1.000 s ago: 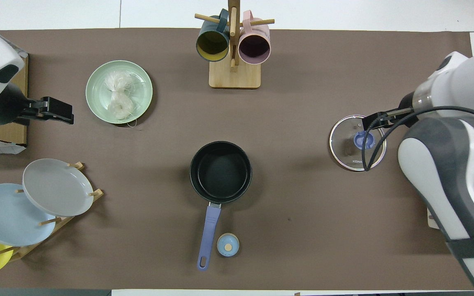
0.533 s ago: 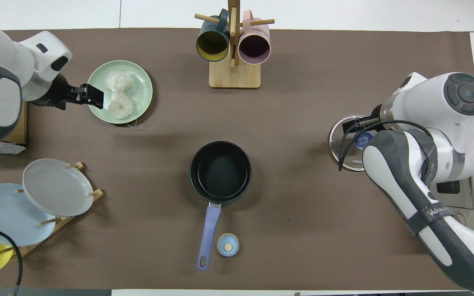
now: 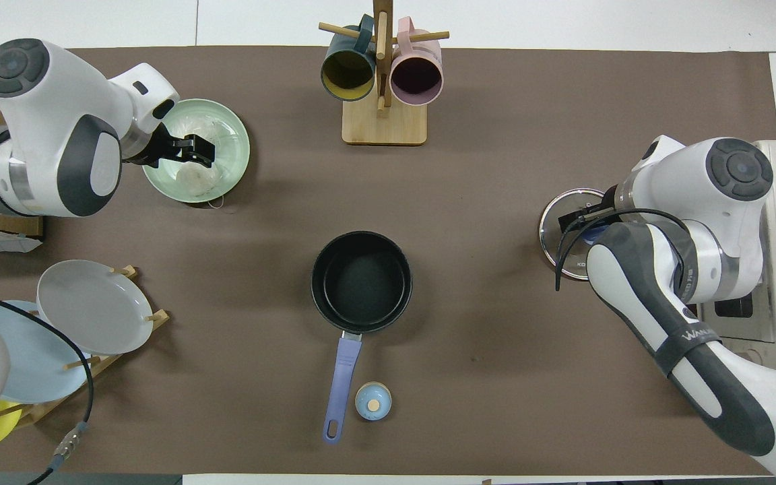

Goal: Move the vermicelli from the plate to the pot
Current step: 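Lower the left gripper into the vermicelli on the green plate and close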

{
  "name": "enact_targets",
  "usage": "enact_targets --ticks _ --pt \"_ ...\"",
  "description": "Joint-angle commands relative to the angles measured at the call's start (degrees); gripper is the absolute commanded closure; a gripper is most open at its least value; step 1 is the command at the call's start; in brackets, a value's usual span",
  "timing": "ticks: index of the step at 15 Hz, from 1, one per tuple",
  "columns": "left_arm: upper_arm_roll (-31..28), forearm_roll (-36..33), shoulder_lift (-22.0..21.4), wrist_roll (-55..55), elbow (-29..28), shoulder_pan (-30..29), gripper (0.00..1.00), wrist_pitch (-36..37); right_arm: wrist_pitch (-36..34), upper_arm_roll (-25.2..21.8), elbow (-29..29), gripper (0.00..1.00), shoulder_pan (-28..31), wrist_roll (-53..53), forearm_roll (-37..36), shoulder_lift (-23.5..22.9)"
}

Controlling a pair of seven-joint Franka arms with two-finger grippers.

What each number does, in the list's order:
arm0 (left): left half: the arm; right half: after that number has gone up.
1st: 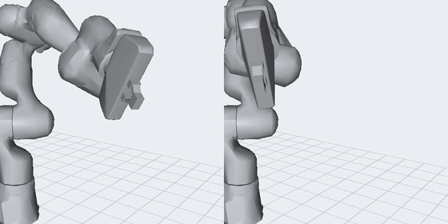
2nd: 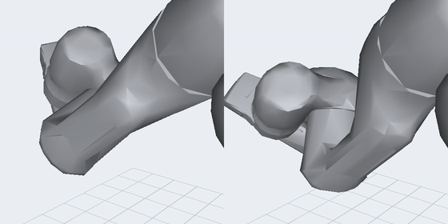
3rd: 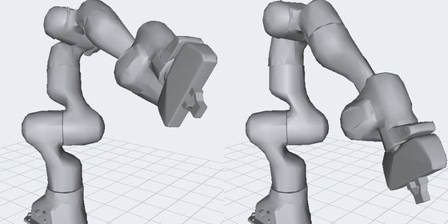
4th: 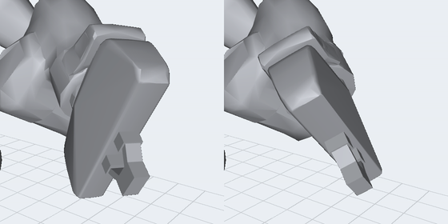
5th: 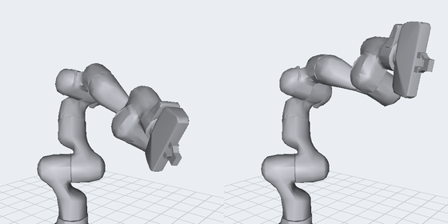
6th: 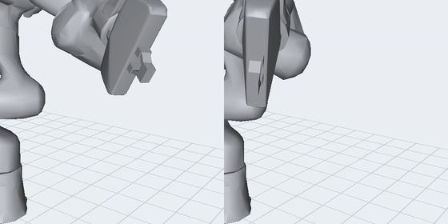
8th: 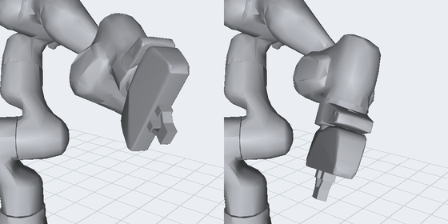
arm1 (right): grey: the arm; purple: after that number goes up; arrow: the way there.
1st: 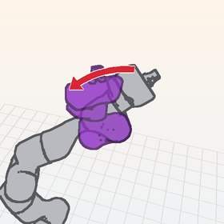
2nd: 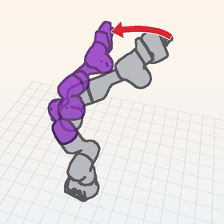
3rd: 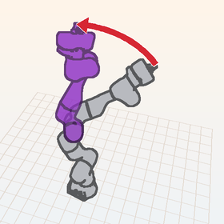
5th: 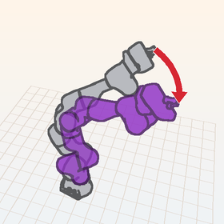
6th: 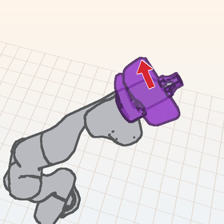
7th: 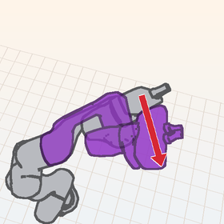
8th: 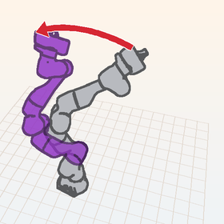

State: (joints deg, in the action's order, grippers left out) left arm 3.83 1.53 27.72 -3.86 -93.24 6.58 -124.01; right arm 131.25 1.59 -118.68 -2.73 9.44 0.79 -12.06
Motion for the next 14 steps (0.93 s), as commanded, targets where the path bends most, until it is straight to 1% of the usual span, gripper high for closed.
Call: enact_targets --ticks 1,4,7,8,9,10,11,12,14 --pt "-0.6 -0.3 1.0 1.6 -0.5 0.3 0.0 -2.7 0.8 0.3 -0.6 0.12 0.6 2.2 0.3 0.5" --pt "-0.7 -0.2 1.2 3.8 -2.7 0.4 0.0 -5.6 0.4 0.3 -0.6 0.12 0.6 2.5 0.3 0.5" --pt "-0.8 -0.8 1.3 4.6 -3.1 0.4 0.0 -5.7 0.3 0.3 -1.0 0.12 0.6 2.4 0.3 0.5" --pt "-0.8 -1.0 1.3 4.6 -3.2 0.4 0.04 -5.6 0.5 0.3 -1.2 0.12 0.6 2.5 0.3 0.6" --pt "-0.8 -1.0 1.3 4.7 -3.2 0.4 0.18 -5.6 0.3 0.2 -1.1 0.12 0.6 2.5 0.3 0.6" --pt "-0.8 -1.0 1.3 4.6 -3.1 0.4 0.43 -5.5 0.3 0.2 -0.9 0.13 0.6 2.5 0.3 0.5" --pt "-0.8 -1.1 1.3 4.7 -2.7 0.4 0.79 -5.1 0.1 0.2 -0.7 0.14 0.6 2.5 0.1 0.5" --pt "-0.8 -1.1 1.3 4.7 -2.5 0.4 1.0 -4.9 0.1 0.2 -0.5 0.14 0.6 2.5 0.1 0.5" --pt "-0.8 -1.1 1.2 6.0 -1.8 0.2 1.0 -4.7 0.0 0.2 -0.5 0.14 0.6 2.5 0.0 0.5"
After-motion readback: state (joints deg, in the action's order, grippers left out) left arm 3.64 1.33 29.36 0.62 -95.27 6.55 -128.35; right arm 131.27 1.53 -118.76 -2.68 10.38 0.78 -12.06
